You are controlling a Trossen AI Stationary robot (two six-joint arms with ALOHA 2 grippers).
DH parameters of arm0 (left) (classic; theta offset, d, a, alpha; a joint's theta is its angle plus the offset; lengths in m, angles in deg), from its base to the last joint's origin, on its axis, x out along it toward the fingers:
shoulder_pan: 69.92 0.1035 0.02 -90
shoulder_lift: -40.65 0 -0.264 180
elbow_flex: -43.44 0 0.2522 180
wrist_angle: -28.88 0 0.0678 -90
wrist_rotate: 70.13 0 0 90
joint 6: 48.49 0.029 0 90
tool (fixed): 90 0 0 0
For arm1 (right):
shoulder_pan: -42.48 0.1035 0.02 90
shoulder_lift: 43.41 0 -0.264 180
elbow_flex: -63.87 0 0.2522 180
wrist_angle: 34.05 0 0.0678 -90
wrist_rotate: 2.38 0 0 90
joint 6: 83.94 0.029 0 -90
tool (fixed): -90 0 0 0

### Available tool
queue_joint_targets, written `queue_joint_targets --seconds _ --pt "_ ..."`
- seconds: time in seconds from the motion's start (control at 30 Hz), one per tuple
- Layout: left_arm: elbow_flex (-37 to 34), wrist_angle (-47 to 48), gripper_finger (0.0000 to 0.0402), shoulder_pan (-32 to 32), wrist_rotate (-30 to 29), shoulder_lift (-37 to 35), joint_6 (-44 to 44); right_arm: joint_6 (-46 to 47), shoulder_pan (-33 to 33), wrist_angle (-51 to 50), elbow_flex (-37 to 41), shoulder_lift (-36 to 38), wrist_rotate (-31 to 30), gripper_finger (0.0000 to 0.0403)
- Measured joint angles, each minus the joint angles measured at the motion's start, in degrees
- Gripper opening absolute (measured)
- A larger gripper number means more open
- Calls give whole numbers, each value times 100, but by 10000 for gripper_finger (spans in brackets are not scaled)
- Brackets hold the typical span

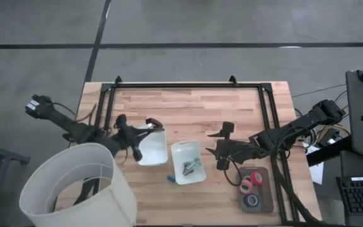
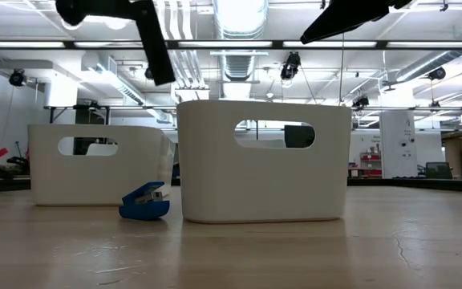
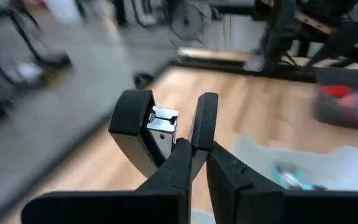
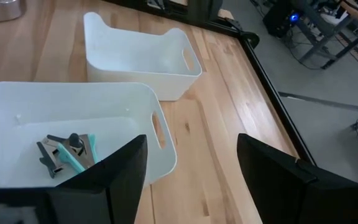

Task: Pick and place Stapler, Stapler remover, tape
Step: Put the black stapler into the left white bin

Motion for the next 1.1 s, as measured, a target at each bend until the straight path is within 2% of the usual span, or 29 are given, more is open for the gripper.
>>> queue_joint_targets --seconds 0.07,0.17,0.37,0.47,0.57,0.73,0.93,1.03,1.1 --pt "0 316 26 232 453 -141 -459 18 0 -1 0 0 0 244" --pt "-2 802 26 524 692 -325 -1288 27 0 4 4 0 0 242" --pt "-2 958 32 696 1031 -665 -1438 44 -1 5 82 0 -3 237" --pt "-2 1040 28 788 1125 -847 -1845 48 -2 18 142 0 -4 239" --pt "11 1520 28 950 1399 -966 -2322 46 -2 151 224 0 -9 241" --pt "11 2377 27 1239 1499 -900 -2992 45 -2 327 319 -2 -7 239" --pt "11 2395 33 1420 2044 -759 -3014 44 -4 339 330 -2 -10 233" --pt "11 2400 34 1559 2698 -713 -3097 36 -13 352 330 -2 -9 233" --pt "9 2400 32 1618 2874 -656 -3087 11 -17 392 330 -2 -11 235"
